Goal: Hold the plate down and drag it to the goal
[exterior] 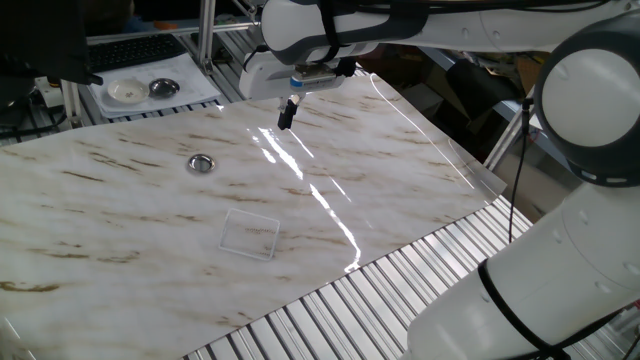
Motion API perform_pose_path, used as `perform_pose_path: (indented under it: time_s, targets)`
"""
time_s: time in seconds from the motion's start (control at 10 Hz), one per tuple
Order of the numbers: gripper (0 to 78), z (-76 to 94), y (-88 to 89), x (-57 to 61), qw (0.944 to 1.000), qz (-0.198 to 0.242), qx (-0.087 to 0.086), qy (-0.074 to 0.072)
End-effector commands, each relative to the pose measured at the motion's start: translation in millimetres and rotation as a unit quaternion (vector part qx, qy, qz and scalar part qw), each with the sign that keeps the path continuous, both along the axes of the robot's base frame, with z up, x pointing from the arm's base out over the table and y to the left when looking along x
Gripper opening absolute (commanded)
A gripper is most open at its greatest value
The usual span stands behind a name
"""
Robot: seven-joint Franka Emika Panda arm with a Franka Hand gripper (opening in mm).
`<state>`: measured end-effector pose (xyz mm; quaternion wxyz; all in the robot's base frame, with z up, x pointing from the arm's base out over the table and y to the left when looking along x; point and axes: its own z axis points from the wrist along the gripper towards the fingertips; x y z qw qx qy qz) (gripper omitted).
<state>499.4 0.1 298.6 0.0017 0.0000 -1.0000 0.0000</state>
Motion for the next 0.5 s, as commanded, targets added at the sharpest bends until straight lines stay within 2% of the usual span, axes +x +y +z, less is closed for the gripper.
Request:
perform_pose_path:
  time_s: [0.1,0.2,0.5]
  targets:
    - [0.0,0.0,0.0,0.0,0.9891,-0.147,-0.013,0.003]
    - [0.0,0.0,0.0,0.0,0.9892,-0.145,-0.018,0.002]
    - [0.0,0.0,0.0,0.0,0.9893,-0.146,-0.013,0.003]
